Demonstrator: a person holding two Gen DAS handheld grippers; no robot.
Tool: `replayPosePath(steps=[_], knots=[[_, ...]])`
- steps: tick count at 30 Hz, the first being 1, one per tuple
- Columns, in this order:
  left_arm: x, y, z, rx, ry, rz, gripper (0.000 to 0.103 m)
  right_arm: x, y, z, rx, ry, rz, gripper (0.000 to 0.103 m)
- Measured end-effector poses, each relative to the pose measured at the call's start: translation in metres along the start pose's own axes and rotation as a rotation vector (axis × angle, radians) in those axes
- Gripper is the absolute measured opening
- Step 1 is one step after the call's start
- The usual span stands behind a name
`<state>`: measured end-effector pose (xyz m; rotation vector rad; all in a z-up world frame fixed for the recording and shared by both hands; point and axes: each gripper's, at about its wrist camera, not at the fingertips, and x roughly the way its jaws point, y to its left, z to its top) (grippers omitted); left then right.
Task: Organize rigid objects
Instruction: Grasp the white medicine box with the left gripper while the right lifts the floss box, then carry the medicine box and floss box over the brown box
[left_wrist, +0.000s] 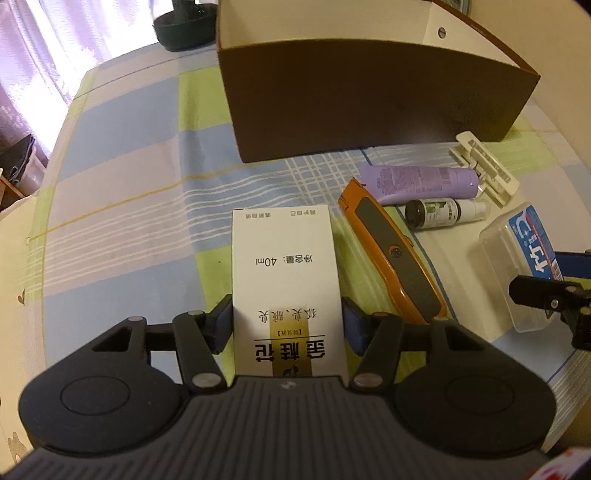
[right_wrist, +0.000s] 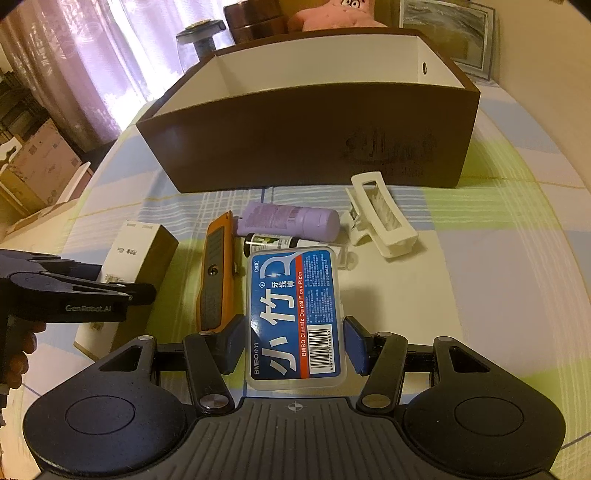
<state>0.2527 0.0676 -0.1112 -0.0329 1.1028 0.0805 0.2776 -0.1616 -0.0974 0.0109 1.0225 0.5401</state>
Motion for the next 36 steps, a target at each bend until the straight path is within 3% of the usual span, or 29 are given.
replayPosePath(steps=[18,26,36], knots=[[-0.067,0.01,0.009,-0.083,-0.128,0.032,0.056,-0.022,-0.025,0.019,-0.008,-0.067,0.01,0.053],[-0.088,0.008,0.047,-0.061,-0.22,0.038,0.056,-0.038,-0.044,0.053,-0.017,-0.142,0.009,0.053],[-0.094,0.005,0.117,-0.027,-0.3,0.029,0.056,-0.049,-0.064,0.118,-0.017,-0.237,0.015,0.052]])
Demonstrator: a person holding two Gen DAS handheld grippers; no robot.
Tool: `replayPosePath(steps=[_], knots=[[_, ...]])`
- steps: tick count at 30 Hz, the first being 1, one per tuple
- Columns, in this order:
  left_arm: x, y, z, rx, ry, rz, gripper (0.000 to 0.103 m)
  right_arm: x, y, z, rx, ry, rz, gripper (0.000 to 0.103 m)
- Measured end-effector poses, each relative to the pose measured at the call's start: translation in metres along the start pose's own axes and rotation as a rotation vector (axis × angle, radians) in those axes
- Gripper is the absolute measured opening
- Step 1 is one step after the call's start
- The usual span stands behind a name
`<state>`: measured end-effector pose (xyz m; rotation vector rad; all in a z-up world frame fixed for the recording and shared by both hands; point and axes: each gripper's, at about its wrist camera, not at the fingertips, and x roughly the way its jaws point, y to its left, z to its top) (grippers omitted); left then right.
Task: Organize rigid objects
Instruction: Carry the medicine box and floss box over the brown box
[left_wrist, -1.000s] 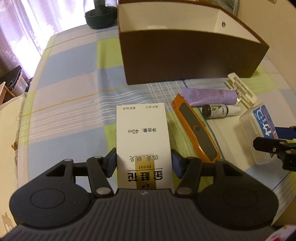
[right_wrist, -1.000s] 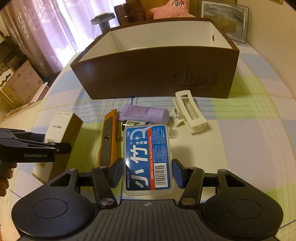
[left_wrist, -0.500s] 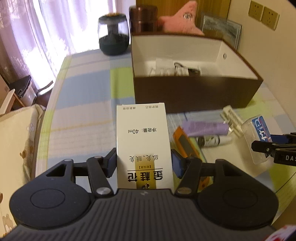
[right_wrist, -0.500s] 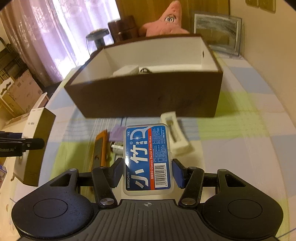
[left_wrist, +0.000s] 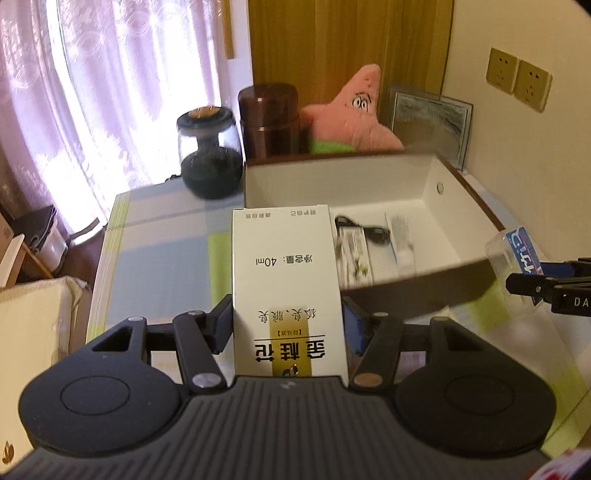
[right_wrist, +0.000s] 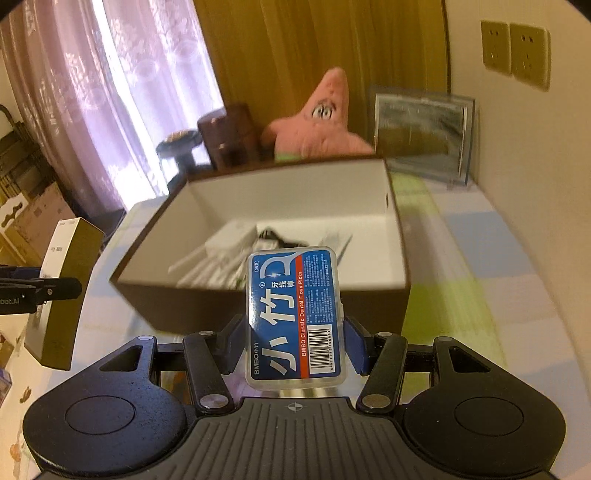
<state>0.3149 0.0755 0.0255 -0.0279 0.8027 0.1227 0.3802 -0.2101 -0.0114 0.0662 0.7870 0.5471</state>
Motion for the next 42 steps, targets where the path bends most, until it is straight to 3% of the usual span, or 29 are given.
replayPosePath(steps=[9,15,29,42], knots=[[0.041,0.0,0.062,0.001,-0.005,-0.01,0.056,0.031,-0.01,0.054,-0.03,-0.034,-0.025,0.052],[0.073,-0.002,0.087,0.026,0.018,-0.001,0.056,0.058,-0.016,0.072,-0.051,-0.021,-0.058,0.053],[0.141,0.0,0.096,0.038,0.12,-0.004,0.056,0.119,-0.038,0.076,-0.031,0.098,-0.129,0.053],[0.166,0.0,0.094,0.04,0.162,-0.016,0.056,0.137,-0.042,0.078,-0.058,0.132,-0.166,0.053]])
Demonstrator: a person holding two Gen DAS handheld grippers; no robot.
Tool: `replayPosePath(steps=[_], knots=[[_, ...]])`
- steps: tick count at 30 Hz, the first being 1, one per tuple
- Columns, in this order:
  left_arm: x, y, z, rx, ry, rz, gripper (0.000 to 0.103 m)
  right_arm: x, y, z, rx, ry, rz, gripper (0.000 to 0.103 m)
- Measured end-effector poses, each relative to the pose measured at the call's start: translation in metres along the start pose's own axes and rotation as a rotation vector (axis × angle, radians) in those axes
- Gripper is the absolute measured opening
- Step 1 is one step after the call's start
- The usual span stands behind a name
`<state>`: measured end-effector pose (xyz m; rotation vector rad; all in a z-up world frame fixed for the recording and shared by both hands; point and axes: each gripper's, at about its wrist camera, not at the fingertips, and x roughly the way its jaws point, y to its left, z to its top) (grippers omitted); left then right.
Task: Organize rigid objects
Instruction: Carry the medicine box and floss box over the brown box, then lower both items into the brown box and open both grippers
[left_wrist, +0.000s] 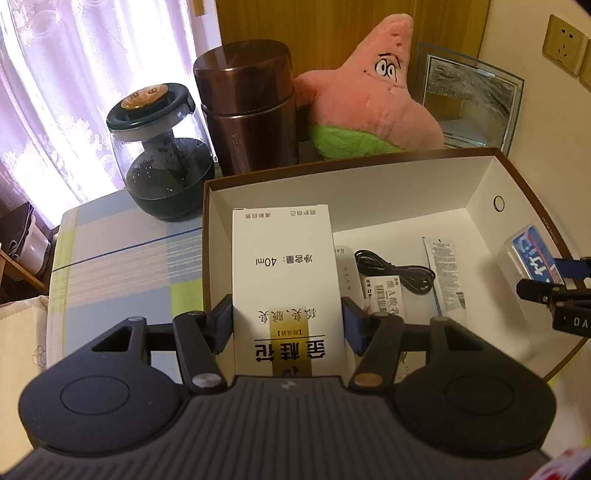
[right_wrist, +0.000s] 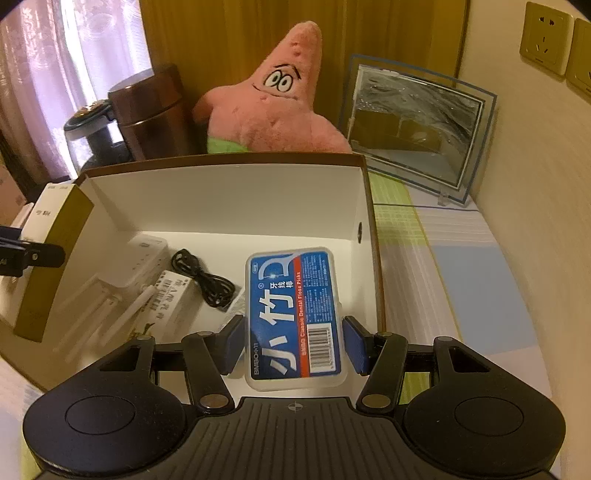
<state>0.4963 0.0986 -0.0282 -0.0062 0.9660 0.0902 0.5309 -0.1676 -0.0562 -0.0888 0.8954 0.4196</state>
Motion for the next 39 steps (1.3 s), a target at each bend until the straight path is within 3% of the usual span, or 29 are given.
replayPosePath(steps=[39], knots=[[0.0059,0.0015,-0.0044,0.02,0.02,0.018,0.059,-0.0025,-0.0032,-0.001,0.027,0.01,0.036,0.053]])
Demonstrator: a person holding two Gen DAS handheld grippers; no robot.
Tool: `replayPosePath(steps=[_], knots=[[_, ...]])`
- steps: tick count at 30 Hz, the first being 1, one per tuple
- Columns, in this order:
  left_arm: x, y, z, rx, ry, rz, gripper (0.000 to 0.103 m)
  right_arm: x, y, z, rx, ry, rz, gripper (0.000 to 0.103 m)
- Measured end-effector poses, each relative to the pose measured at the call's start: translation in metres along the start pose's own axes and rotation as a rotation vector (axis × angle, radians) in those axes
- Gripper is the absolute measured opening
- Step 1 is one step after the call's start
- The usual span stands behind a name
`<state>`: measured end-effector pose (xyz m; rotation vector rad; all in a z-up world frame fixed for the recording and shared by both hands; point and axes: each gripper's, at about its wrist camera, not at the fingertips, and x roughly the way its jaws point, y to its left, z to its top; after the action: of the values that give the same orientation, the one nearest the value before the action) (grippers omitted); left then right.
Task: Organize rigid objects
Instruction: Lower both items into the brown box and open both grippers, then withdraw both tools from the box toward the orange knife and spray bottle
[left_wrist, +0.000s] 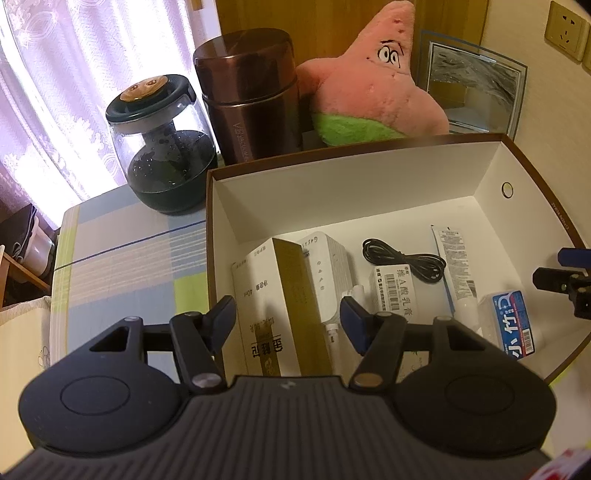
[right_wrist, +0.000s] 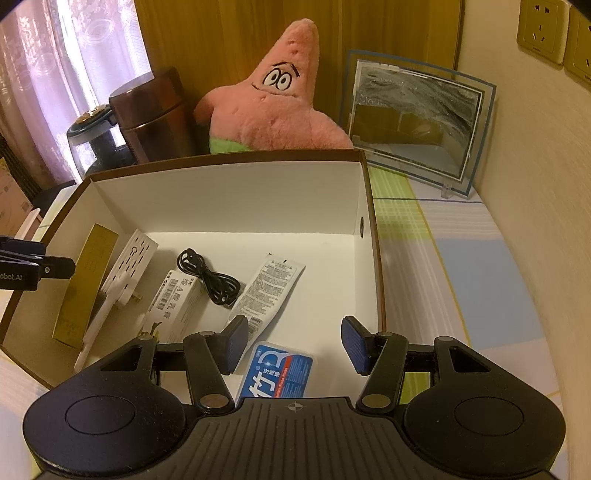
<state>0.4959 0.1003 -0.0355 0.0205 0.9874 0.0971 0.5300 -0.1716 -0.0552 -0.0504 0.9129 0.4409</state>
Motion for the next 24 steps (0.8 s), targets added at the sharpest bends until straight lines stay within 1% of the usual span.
replayPosePath(steps=[13,24], knots=[[-0.013,-0.005,-0.004,0.002,-0.013,-0.005,0.059,-0.008,0.001,-0.005,0.005,-0.011,0.007,0.053],[-0.045,-0.01,-0.012,-0.011,-0.051,-0.018,0.059,-0.03,0.004,-0.01,0.019,-0.044,0.032,0.053]])
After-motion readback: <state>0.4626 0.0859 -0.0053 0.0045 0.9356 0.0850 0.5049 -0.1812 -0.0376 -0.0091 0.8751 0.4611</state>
